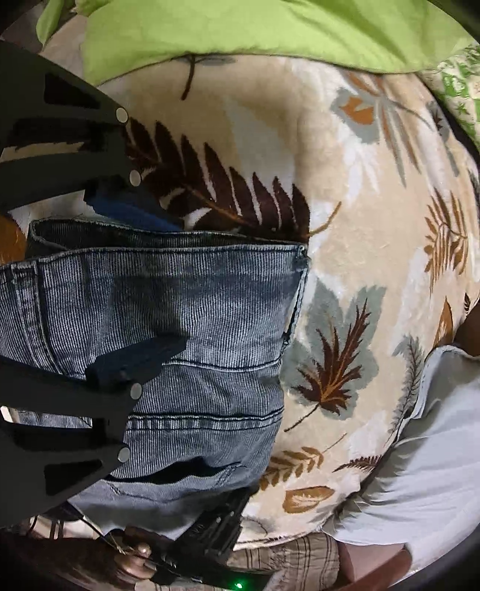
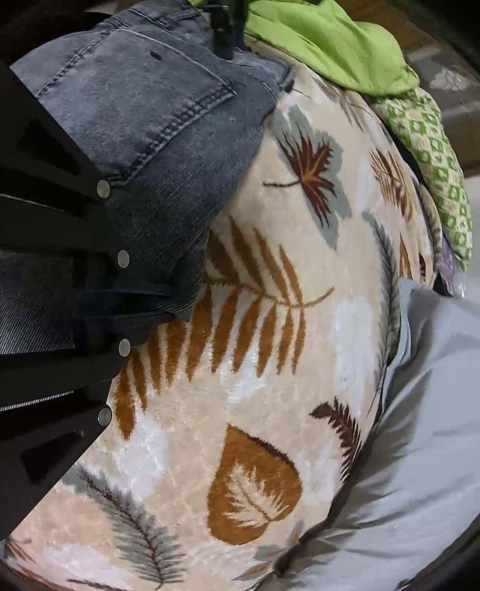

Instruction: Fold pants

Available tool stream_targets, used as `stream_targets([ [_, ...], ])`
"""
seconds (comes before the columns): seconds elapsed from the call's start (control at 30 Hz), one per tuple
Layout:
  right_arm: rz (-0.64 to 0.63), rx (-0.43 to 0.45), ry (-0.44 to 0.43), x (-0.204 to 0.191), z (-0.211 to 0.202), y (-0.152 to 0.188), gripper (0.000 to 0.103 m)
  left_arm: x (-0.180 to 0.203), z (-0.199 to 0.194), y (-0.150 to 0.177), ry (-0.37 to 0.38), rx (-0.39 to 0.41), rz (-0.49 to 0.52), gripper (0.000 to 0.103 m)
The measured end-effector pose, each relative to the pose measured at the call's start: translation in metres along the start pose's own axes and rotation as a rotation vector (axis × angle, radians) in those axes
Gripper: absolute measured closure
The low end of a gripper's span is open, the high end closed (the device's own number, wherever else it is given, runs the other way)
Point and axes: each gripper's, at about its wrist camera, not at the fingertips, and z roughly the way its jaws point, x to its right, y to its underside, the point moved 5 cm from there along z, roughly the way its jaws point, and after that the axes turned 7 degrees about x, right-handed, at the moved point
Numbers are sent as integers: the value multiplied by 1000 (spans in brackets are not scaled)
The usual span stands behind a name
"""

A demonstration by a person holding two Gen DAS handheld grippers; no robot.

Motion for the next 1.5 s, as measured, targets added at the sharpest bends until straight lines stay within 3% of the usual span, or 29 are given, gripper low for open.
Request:
stream_targets([
  [0.13, 52, 22, 20, 4, -19, 0, 90, 5, -15, 2, -69, 37, 28, 48],
  [0.27, 173, 67, -20, 21, -54, 9, 90, 20, -37, 12, -127, 102, 91, 48],
  [0.33, 234, 87, -22, 37, -76, 22, 88, 28, -47, 18, -134, 125, 122, 48],
  [0.4, 281, 102, -9, 55, -95, 37, 79, 36, -54, 22, -129, 133, 142, 47],
  [0.57, 406, 136, 85, 119, -145, 92, 71, 49, -69, 35, -148, 132, 180, 46],
  [0.7, 573, 182, 208, 200, -192, 145, 59, 42, -80, 51, -88, 106, 128, 30],
  [0.8, 691, 193, 315, 258, -216, 185, 54, 28, -76, 65, 11, 39, 37, 30],
  [0.93, 776, 156, 342, 299, -210, 213, 54, 17, -71, 74, 77, 6, -52, 29],
  [1.03, 818, 164, 293, 307, -192, 212, 54, 14, -56, 79, 112, -54, -131, 29],
  [1.13, 808, 134, 300, 309, -171, 205, 54, 18, -40, 88, 125, -114, -163, 29],
  [1.17, 787, 122, 304, 308, -164, 203, 56, 20, -35, 92, 119, -129, -166, 29],
  [1.2, 754, 121, 320, 306, -162, 200, 78, 21, -33, 95, 112, -133, -169, 29],
  [1.3, 682, 179, 347, 301, -180, 184, 90, 25, -43, 95, 100, -85, -162, 37],
  [1.4, 694, 233, 360, 306, -194, 181, 90, 27, -43, 94, 39, -66, -130, 41],
  [1.5, 707, 142, 384, 314, -170, 193, 90, 28, -27, 99, -11, -93, -105, 42],
])
